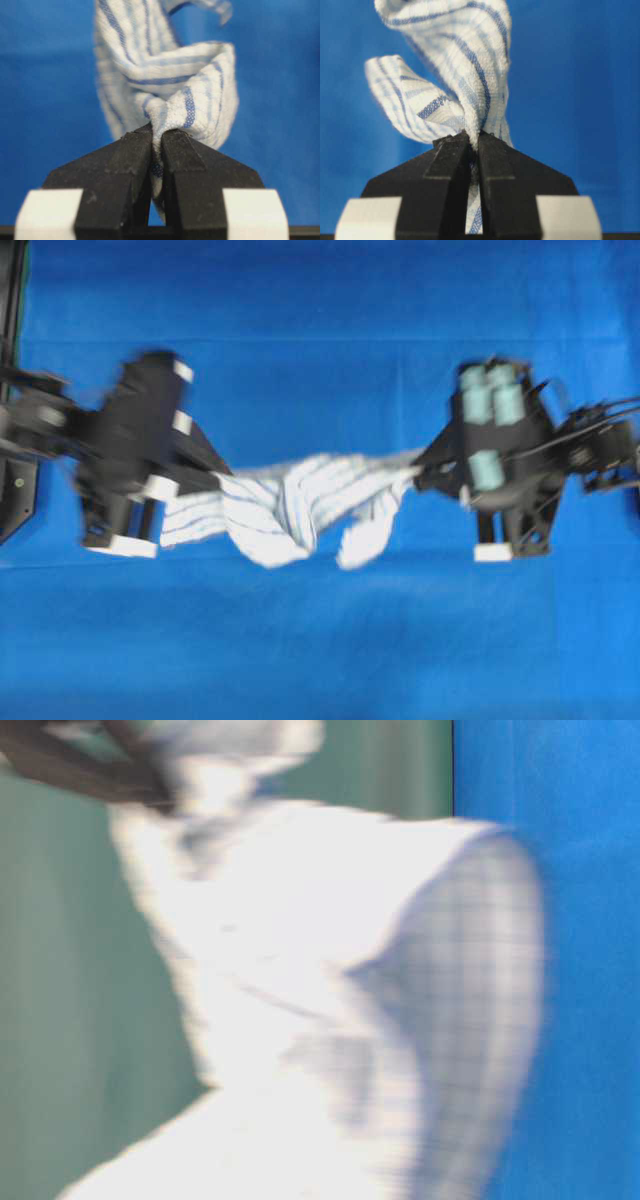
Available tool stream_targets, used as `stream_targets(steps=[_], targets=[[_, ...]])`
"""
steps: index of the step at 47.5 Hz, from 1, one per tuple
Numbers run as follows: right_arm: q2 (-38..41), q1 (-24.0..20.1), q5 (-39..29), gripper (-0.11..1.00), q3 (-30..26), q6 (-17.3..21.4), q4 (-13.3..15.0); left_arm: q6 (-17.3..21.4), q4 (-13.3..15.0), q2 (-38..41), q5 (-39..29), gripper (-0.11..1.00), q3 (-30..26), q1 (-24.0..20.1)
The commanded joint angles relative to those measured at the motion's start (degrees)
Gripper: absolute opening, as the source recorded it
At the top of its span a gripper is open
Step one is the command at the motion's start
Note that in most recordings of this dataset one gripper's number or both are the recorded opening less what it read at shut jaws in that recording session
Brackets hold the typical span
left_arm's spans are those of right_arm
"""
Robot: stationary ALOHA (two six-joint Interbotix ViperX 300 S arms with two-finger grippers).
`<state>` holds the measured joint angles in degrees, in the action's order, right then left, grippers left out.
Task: Lift the towel with both arms.
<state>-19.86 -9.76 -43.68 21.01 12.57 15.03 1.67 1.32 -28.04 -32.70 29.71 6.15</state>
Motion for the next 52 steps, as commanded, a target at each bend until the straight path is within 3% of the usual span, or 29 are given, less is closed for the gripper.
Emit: stream_targets(steps=[1,7,13,33,42,48,52], targets=[[-2.55,0.26,-3.25,0.05,-4.92,-0.18,2.55,0.0,-0.26,-3.6,-2.46,0.01,-3.25,-1.49],[-4.13,0.26,-6.5,0.05,-9.05,-0.18,5.89,0.18,-0.35,-6.33,-5.01,0.01,-5.1,-4.04],[-5.01,0.18,-7.29,0.05,-10.72,-0.09,7.21,0.44,-0.35,-7.91,-5.27,0.01,-6.15,-4.57],[-5.19,0.26,-8.09,0.05,-11.16,0.18,7.03,0.79,-0.35,-7.29,-5.01,0.01,-6.77,-4.66],[-5.19,0.18,-8.44,0.05,-10.9,0.09,6.77,4.92,-0.35,-6.33,-4.31,0.01,-7.12,-4.66],[-5.19,0.18,-8.61,0.05,-10.72,0.18,6.77,5.36,-0.26,-6.68,-2.46,0.01,-6.94,-4.75],[-5.1,0.26,-8.79,0.06,-10.72,0.44,6.77,5.19,-0.09,-6.86,-2.02,0.13,-6.77,-4.75]])
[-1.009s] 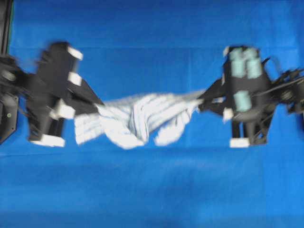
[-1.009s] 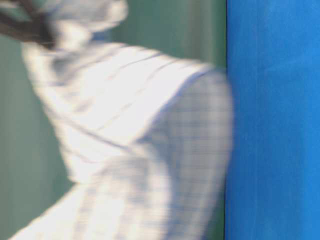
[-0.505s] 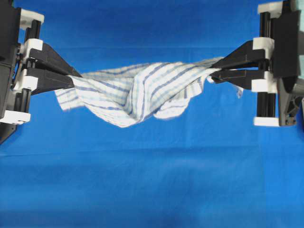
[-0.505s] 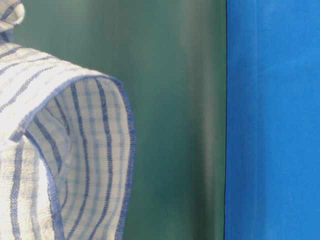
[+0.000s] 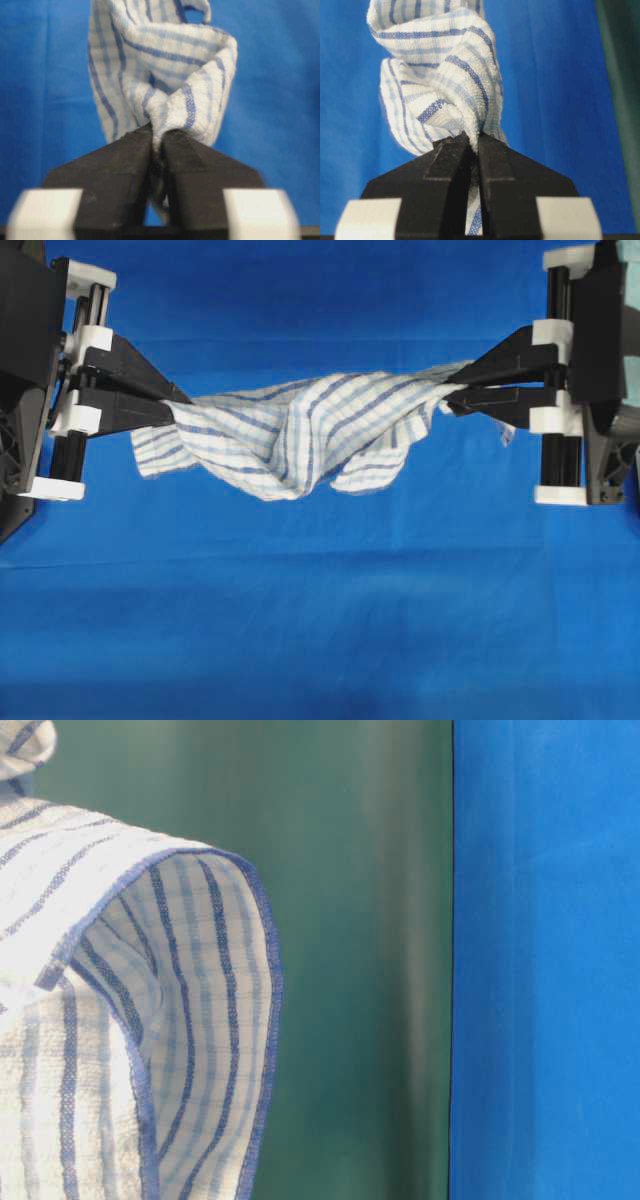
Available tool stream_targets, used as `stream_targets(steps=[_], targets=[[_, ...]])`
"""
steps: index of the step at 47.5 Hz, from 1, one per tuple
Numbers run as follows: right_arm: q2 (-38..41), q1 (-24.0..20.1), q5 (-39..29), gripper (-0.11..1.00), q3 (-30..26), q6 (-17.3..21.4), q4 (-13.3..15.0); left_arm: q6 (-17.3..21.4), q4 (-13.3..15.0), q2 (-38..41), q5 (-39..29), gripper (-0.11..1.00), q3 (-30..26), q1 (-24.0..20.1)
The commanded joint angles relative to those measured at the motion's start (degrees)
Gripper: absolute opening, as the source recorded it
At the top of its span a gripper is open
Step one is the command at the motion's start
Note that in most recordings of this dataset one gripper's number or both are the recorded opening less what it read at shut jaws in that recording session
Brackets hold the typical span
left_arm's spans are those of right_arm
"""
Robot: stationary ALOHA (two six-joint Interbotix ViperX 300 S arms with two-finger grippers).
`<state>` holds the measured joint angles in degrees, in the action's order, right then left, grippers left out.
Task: Lift the towel with both arms.
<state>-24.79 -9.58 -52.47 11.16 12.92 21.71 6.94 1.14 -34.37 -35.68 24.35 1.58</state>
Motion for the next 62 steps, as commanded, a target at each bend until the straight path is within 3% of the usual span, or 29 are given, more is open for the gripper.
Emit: stream_targets(steps=[1,10,13,15,27,37,47,62], targets=[[-0.26,0.0,-0.09,0.07,-0.79,0.18,0.09,-0.09,0.09,-0.53,1.05,0.18,-1.41,-0.18],[-0.18,0.0,-0.7,0.6,-0.62,0.35,0.53,-0.09,0.09,0.0,1.32,0.74,-1.32,-0.18],[-0.18,0.09,-0.7,0.7,-0.35,0.53,0.53,-0.18,0.18,0.09,1.14,0.87,-1.32,-0.18],[-0.09,0.0,-0.7,0.7,-0.26,0.7,0.53,-0.18,0.18,0.18,1.05,0.92,-1.23,-0.18],[1.49,0.0,-0.35,0.7,2.9,1.32,-0.09,-1.93,0.26,1.14,2.29,0.92,2.11,0.53],[5.8,-0.35,2.37,0.69,7.29,3.16,-1.23,-4.57,0.26,5.71,8.0,0.92,7.38,3.96],[11.07,-0.7,7.82,0.69,12.39,5.27,-2.81,-5.54,0.26,13.62,15.82,0.92,11.07,6.77],[19.69,-2.64,17.4,0.69,17.49,5.89,-7.12,-6.42,0.35,28.21,25.75,0.92,11.16,9.58]])
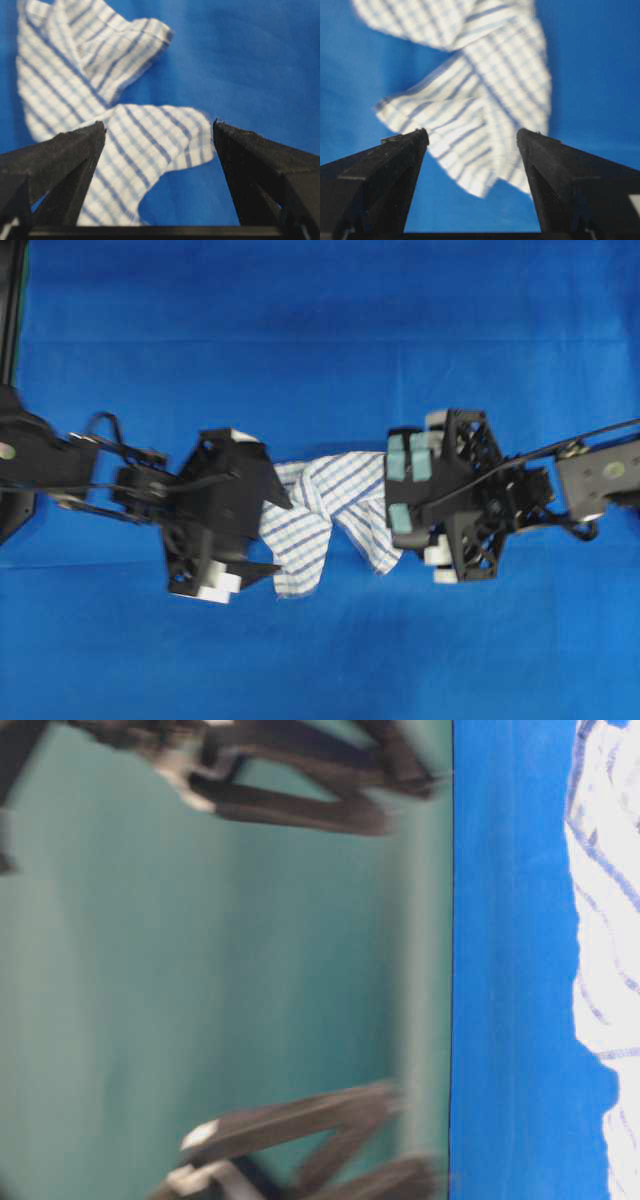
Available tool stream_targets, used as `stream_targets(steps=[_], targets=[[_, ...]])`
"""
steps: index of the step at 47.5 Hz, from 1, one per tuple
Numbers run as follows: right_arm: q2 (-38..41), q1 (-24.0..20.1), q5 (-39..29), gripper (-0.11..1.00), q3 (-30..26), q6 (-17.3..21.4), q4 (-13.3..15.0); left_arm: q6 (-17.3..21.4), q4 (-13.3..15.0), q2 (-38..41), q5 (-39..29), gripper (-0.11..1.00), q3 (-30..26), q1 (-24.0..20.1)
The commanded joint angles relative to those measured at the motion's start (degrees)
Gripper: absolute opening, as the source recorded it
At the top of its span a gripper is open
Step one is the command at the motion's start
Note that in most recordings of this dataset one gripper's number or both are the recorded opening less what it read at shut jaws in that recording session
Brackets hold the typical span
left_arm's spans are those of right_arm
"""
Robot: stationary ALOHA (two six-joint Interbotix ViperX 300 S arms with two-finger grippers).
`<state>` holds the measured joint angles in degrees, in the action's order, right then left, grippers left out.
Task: Lift the towel with both arms.
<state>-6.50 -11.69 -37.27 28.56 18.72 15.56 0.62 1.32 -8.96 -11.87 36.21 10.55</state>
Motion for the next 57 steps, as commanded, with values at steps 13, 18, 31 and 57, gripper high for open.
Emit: stream_targets(steps=[13,18,31,57], targets=[[9.49,-1.67,11.69,0.69,2.02,0.09,-3.52,-0.18,0.09,14.15,4.92,0.92,-2.55,2.2],[11.95,-2.11,14.94,0.69,2.11,0.09,-3.96,-0.18,0.18,16.7,6.59,0.92,-3.08,2.99],[16.79,-1.85,18.02,0.69,2.2,0.18,-4.57,-0.18,0.18,20.13,10.11,0.92,-2.29,2.99],[16.52,-0.7,19.07,0.04,1.76,-0.7,-4.13,0.0,0.26,20.21,3.69,0.11,-2.46,2.29]])
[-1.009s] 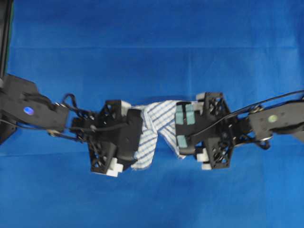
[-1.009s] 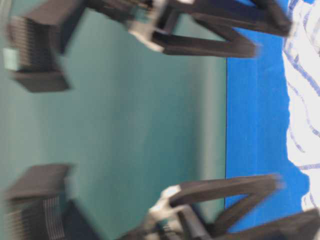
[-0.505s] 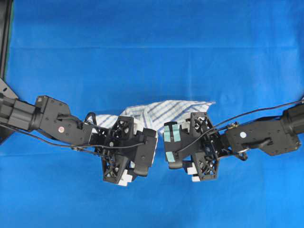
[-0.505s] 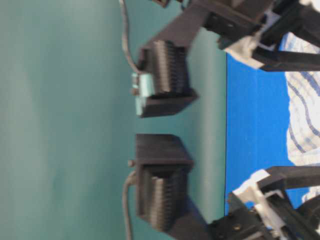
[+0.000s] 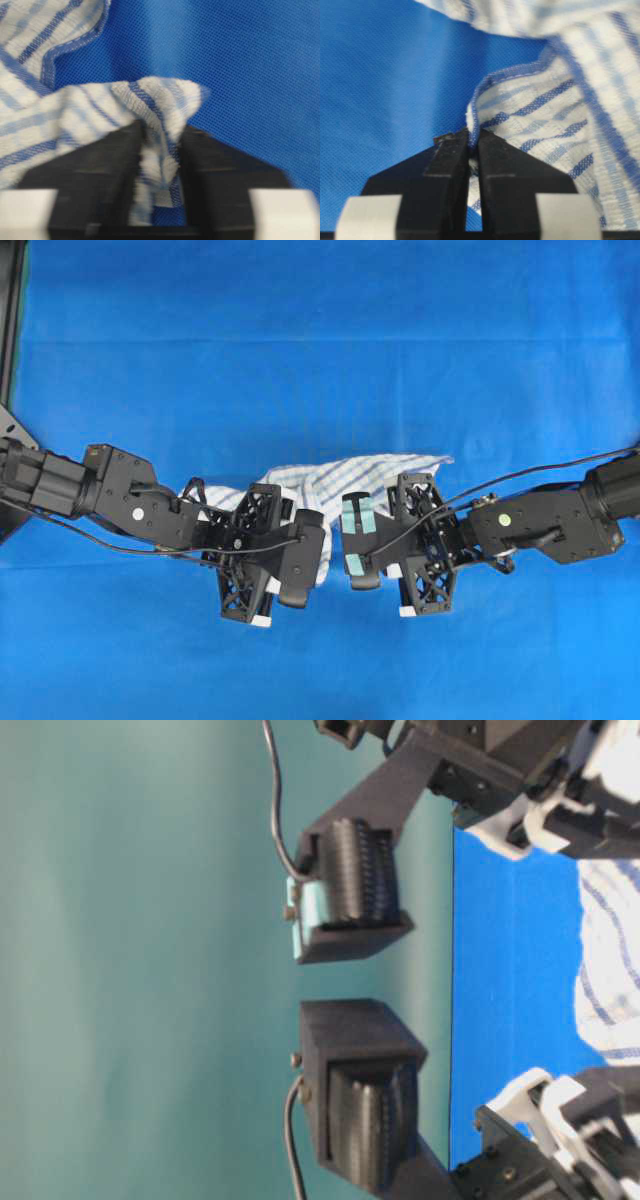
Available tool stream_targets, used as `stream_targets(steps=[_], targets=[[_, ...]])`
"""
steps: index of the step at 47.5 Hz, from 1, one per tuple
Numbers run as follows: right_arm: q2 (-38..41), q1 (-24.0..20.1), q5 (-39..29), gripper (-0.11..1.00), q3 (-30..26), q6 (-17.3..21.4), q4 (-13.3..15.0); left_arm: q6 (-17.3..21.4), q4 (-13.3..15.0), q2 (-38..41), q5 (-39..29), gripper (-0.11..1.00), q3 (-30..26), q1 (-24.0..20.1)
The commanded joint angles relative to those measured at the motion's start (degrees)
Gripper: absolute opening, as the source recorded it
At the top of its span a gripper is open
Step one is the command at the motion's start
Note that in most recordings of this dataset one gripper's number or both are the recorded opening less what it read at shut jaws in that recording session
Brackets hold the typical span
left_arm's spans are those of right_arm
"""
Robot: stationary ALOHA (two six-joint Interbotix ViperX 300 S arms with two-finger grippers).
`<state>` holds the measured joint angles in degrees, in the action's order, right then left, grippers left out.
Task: Lift the towel with both arms.
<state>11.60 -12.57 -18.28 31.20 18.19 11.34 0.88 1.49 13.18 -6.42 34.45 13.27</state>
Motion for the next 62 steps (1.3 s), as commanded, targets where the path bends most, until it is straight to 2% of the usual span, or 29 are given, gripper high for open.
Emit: stream_targets(steps=[1,3,11,19,30,40,50,62], targets=[[-1.85,0.26,0.09,0.03,-0.88,-0.18,0.09,-0.26,0.09,-2.37,-2.29,0.07,-0.79,-0.53],[-2.64,0.26,0.0,0.03,-0.88,-0.18,0.0,-0.26,0.09,-3.43,-3.69,0.03,-0.97,-0.79],[-7.12,0.35,-2.46,0.03,-1.14,-0.26,0.09,-0.26,0.09,-10.81,-8.61,0.03,-1.49,-2.11],[-14.5,0.97,-8.53,0.03,-2.46,-0.35,0.7,0.09,0.09,-19.51,-13.62,0.03,-1.67,-3.69],[-23.12,2.81,-18.11,0.03,-6.5,-0.35,4.92,0.53,-0.18,-31.11,-20.65,0.03,-2.81,-6.15],[-28.65,3.87,-27.07,0.03,-12.92,-0.44,9.76,0.53,-0.35,-40.61,-26.89,0.03,-6.42,-8.61],[-30.67,3.87,-33.75,0.03,-21.01,-0.79,12.66,0.62,-0.35,-44.65,-31.2,0.03,-10.9,-10.63],[-30.67,3.87,-38.14,0.03,-27.86,-3.08,13.01,1.14,-0.44,-45.26,-33.49,0.03,-16.35,-10.99]])
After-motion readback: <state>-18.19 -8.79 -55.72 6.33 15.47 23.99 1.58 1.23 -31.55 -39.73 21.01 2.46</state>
